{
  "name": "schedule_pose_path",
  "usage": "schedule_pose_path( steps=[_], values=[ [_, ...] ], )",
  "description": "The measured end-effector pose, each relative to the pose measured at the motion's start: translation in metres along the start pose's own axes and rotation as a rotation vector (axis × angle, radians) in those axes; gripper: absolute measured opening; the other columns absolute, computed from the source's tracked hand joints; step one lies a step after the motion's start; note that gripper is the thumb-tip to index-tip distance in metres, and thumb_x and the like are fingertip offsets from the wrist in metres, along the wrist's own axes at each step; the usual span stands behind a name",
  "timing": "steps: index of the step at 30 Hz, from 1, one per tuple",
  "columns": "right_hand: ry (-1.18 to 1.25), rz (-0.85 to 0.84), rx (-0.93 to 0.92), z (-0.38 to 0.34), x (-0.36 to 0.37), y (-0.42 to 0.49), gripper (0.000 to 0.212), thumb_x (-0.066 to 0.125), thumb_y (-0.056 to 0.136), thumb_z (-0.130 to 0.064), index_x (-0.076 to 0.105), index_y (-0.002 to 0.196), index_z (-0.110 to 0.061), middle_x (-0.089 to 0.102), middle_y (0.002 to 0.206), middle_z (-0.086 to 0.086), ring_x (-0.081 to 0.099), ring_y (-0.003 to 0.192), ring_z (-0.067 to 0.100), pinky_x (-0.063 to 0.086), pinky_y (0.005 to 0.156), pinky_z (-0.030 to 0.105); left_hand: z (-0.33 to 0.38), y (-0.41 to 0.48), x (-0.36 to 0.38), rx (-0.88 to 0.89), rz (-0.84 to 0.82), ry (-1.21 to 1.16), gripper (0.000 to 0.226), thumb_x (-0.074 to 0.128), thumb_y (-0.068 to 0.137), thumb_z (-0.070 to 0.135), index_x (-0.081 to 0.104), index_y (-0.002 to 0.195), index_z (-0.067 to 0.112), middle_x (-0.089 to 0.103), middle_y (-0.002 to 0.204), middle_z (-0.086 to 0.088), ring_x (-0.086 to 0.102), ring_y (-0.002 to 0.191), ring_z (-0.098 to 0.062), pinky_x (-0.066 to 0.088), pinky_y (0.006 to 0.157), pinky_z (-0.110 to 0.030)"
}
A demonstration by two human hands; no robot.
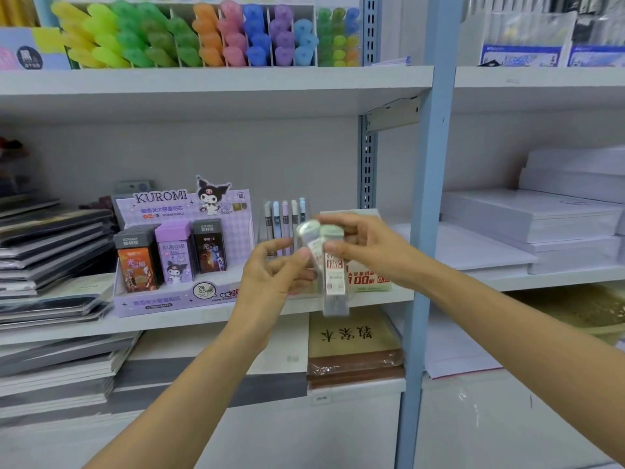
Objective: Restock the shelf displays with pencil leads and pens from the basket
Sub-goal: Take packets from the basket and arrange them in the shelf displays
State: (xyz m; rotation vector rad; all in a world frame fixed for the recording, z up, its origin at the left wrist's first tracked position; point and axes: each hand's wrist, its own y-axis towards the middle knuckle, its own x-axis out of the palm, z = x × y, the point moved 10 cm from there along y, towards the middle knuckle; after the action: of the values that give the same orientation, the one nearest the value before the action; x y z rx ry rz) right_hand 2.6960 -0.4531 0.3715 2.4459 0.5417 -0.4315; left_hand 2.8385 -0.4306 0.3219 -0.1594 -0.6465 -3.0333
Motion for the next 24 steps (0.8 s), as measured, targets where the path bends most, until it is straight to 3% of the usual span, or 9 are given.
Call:
schedule_pose_path(
  steps=[4,7,9,11,14,17,20,22,24],
  values=[
    [-0.068,0.34,-0.055,-0.015,-0.072,0.01,0.039,0.058,0.094,-0.009,0.053,0.131,-0.017,0.067,0.11,0.001,0.068,0.093,0.011,0.058,0.079,0.028,0.023,-0.005,0.013,0.344,-0.072,0.611,0.032,0.063,0.091,0.029,0.053,0.122,0.027,0.056,0.118,0.016,0.052,0.108,0.001,0.048,0.091,-0.026],
    [-0.097,0.448,-0.048,-0.015,-0.104,0.017,0.036,0.057,0.095,-0.006,0.052,0.129,-0.012,0.066,0.11,0.008,0.068,0.096,0.019,0.058,0.082,0.033,0.019,-0.004,0.028,0.471,-0.177,0.849,0.046,0.061,0.092,0.022,0.047,0.135,0.023,0.044,0.137,0.014,0.034,0.13,-0.003,0.04,0.108,-0.04],
    [-0.135,0.445,0.002,-0.007,-0.11,0.02,0.034,0.057,0.094,-0.006,0.053,0.127,-0.013,0.066,0.11,0.008,0.067,0.099,0.021,0.057,0.084,0.036,0.011,-0.002,0.038,0.531,-0.239,0.986,0.055,0.059,0.093,0.025,0.039,0.144,0.023,0.034,0.151,0.012,0.022,0.142,-0.007,0.021,0.119,-0.036],
    [-0.148,0.433,0.035,0.001,-0.112,0.021,0.028,0.057,0.094,-0.004,0.059,0.119,-0.016,0.067,0.107,0.006,0.068,0.097,0.02,0.056,0.082,0.033,0.006,0.001,0.043,0.565,-0.253,1.071,0.056,0.053,0.095,0.032,0.033,0.148,0.026,0.029,0.155,0.014,0.014,0.144,-0.003,0.008,0.119,-0.029],
    [-0.024,0.406,0.059,0.015,-0.106,0.016,0.02,0.056,0.093,-0.001,0.067,0.1,-0.016,0.071,0.102,0.007,0.072,0.09,0.018,0.057,0.077,0.025,0.012,0.01,0.042,0.56,-0.158,0.988,0.049,0.044,0.096,0.035,0.04,0.144,0.024,0.045,0.145,0.008,0.029,0.135,-0.001,0.022,0.116,-0.035],
    [-0.126,0.373,0.102,0.03,-0.081,0.017,0.018,0.058,0.093,-0.006,0.069,0.102,-0.018,0.07,0.104,0.0,0.07,0.089,0.008,0.055,0.072,0.018,0.01,0.026,0.055,0.505,-0.109,1.1,0.05,0.045,0.099,0.037,0.039,0.145,0.021,0.046,0.145,0.002,0.032,0.137,-0.015,0.019,0.114,-0.035],
    [-0.174,0.376,0.111,0.039,-0.064,0.024,0.019,0.057,0.094,-0.008,0.068,0.108,-0.015,0.068,0.11,0.004,0.069,0.092,0.015,0.057,0.075,0.024,0.004,0.036,0.068,0.521,-0.086,1.259,0.044,0.044,0.099,0.041,0.046,0.139,0.022,0.05,0.139,0.005,0.038,0.132,-0.014,0.02,0.112,-0.034],
    [-0.193,0.328,0.098,0.038,-0.058,0.031,0.018,0.057,0.094,-0.008,0.068,0.106,-0.016,0.068,0.108,0.003,0.069,0.094,0.017,0.058,0.081,0.031,0.006,0.042,0.063,0.5,-0.016,1.201,0.038,0.044,0.099,0.042,0.055,0.128,0.021,0.055,0.131,0.004,0.04,0.126,-0.015,0.022,0.106,-0.033],
    [-0.173,0.251,0.12,0.039,-0.055,0.034,0.017,0.058,0.094,-0.01,0.069,0.102,-0.02,0.07,0.103,-0.001,0.069,0.093,0.011,0.056,0.081,0.028,0.01,0.049,0.054,0.441,0.053,1.092,0.038,0.042,0.097,0.048,0.062,0.114,0.021,0.06,0.117,0.005,0.043,0.118,-0.016,0.025,0.095,-0.032]
  ],
)
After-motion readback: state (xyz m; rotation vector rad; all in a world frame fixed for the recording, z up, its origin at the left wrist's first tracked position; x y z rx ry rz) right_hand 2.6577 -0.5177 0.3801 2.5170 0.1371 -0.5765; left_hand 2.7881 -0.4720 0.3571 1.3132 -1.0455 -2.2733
